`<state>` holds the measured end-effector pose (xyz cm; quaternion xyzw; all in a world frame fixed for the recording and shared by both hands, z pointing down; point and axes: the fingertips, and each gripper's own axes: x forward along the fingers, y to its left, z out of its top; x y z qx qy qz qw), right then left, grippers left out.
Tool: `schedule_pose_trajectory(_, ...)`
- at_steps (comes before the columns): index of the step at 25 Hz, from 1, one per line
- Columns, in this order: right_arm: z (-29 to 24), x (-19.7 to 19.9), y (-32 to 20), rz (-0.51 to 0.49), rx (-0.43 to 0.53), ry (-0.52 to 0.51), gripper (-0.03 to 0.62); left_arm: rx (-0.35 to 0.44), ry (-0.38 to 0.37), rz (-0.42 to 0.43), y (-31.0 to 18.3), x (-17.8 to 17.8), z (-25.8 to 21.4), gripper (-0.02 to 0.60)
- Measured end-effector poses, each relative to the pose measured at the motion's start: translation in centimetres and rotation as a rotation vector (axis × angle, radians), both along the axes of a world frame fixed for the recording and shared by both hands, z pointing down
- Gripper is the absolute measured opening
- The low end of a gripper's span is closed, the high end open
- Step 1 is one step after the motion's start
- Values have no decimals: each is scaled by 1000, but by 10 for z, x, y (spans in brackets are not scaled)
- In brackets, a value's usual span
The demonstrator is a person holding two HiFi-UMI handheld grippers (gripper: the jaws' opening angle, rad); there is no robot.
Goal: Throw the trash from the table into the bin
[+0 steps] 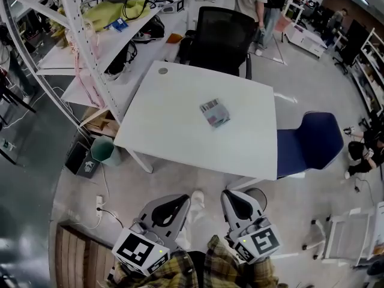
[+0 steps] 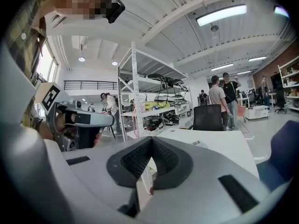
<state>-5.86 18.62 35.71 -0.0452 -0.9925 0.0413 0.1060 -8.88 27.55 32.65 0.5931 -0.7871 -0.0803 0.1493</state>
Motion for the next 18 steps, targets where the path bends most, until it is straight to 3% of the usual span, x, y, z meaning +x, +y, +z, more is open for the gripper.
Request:
schedule_pose_trajectory(10, -17, -107, -95, -30, -41, -27, -2, -18, -27, 17, -108, -96, -16, 8)
schedule_pose_trajectory(18, -19, -146, -156, -25, -49, -9, -2, -23, -44, 7, -164, -131, -24, 8)
